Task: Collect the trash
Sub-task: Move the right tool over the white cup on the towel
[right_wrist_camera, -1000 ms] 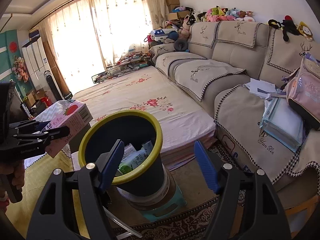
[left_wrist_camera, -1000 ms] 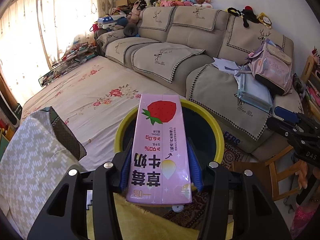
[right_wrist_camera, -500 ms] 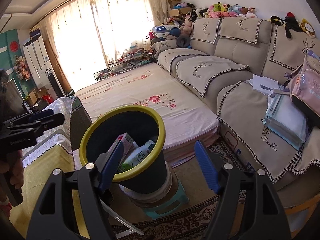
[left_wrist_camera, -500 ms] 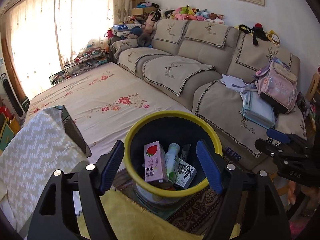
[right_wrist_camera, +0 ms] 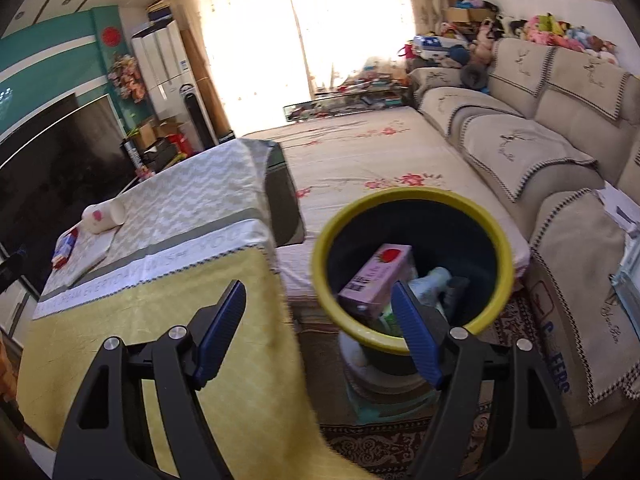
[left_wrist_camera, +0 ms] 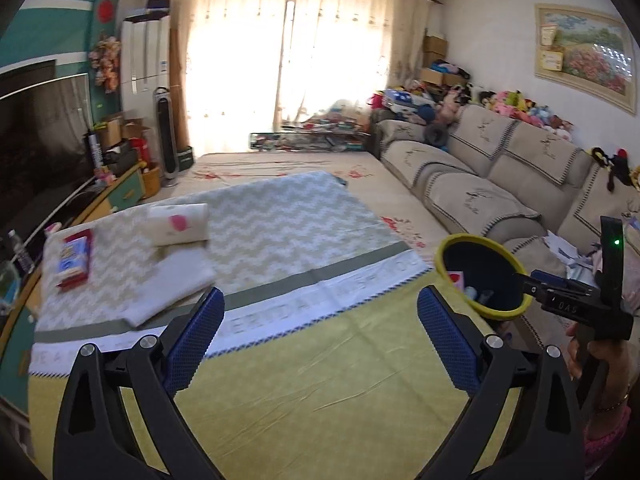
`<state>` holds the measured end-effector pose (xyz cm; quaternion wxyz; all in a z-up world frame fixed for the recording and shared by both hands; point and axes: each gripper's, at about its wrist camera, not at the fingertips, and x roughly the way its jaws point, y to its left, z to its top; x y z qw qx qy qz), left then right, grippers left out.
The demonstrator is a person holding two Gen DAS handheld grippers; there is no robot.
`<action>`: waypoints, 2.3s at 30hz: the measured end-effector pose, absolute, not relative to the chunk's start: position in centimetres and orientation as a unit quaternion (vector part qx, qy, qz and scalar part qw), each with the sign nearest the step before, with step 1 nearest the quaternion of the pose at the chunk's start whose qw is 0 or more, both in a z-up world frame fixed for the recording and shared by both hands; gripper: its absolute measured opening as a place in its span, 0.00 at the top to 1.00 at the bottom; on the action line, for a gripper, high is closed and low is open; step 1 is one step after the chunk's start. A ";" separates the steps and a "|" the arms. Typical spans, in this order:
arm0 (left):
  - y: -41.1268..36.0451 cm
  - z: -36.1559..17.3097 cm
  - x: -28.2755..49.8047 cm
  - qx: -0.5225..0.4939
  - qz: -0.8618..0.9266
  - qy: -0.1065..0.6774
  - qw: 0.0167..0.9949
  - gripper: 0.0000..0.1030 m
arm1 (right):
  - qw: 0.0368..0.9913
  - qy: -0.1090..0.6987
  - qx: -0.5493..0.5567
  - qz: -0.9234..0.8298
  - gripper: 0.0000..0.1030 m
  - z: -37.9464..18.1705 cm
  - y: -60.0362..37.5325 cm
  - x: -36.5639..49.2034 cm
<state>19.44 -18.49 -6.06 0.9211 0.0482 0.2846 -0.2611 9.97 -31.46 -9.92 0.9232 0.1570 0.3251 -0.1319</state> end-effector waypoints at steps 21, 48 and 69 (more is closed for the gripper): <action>-0.8 -7.3 16.4 -0.012 -0.130 0.257 0.957 0.05 | 0.933 0.339 0.107 0.051 0.17 -5.5 -7.7 31.3; 3.6 -10.0 17.7 -0.042 -0.123 0.289 0.948 0.05 | 0.899 0.425 0.103 -0.020 0.52 -11.5 -3.2 45.5; 2.6 -11.2 18.6 -0.045 -0.134 0.309 0.940 0.05 | 0.902 0.425 0.064 0.022 0.12 -11.9 -3.7 46.1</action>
